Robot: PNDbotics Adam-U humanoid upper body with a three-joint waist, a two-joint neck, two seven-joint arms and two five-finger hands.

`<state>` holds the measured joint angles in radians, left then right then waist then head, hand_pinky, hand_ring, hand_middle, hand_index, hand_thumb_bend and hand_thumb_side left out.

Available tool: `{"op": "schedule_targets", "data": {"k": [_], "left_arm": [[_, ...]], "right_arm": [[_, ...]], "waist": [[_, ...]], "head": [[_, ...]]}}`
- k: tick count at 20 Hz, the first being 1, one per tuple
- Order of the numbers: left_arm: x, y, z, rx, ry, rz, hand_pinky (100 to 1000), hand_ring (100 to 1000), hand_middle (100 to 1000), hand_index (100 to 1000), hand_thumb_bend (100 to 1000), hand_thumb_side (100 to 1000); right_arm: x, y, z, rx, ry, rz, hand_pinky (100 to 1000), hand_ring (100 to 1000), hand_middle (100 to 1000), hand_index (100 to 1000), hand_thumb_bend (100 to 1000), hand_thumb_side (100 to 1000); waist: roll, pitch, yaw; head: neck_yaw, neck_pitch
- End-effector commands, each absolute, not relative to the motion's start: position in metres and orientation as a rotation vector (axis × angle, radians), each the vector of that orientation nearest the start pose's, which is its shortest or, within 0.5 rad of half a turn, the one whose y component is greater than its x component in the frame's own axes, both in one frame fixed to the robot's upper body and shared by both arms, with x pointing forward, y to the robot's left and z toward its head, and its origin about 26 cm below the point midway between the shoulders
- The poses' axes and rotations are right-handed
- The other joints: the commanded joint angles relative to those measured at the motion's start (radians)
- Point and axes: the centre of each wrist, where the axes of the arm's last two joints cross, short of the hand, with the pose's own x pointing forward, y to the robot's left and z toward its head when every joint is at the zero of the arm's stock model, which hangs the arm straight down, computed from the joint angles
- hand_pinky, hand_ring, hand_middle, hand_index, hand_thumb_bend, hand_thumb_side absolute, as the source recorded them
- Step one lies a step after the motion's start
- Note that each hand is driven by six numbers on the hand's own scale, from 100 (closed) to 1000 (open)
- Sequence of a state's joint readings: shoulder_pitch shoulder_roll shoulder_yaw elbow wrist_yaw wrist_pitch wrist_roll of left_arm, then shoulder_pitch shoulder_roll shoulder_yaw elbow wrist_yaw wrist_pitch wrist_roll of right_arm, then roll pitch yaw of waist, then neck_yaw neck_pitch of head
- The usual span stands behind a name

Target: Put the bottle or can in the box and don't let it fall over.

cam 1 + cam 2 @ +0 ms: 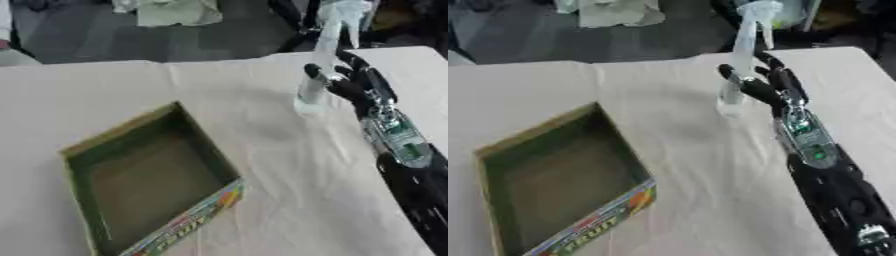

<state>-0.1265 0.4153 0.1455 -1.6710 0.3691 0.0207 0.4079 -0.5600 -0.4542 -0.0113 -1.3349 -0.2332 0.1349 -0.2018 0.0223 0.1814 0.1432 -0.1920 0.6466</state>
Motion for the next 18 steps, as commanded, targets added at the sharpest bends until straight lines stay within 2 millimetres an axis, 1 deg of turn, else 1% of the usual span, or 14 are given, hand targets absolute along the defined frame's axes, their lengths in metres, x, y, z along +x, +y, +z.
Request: {"op": "schedule_targets", "data": {"k": [1,9,18], "left_arm": [[0.3034,0.3654,0.1086,0.381,-1.821,0.363,782,778,732,788,619,762],[0.3038,0.3649,0.1087,0.377,-1.821,0.36,782,778,732,788,618,763],[0.3045,0.3643,0.1091,0.373,-1.823,0.358,783,778,733,788,616,763]], "right_arm": [[0.406,-0.3279,0.1659,-0.322,-1.804,0.005,740,981,1000,912,676,312],[0.4077,-0.3288,0.1653,-0.347,-1.797,-0.038,740,982,1000,911,681,312],[0.4135,-0.325,0.1649,-0.351,-1.791,-0.098,739,982,1000,908,685,310]], "waist": [[0.001,-0.008,0.001],[0.003,-0.005,-0.001],[0.006,-0.002,-0.003]], "head": [[-0.001,-0.013],[-0.003,-0.017],[-0.005,-0.02]]}}
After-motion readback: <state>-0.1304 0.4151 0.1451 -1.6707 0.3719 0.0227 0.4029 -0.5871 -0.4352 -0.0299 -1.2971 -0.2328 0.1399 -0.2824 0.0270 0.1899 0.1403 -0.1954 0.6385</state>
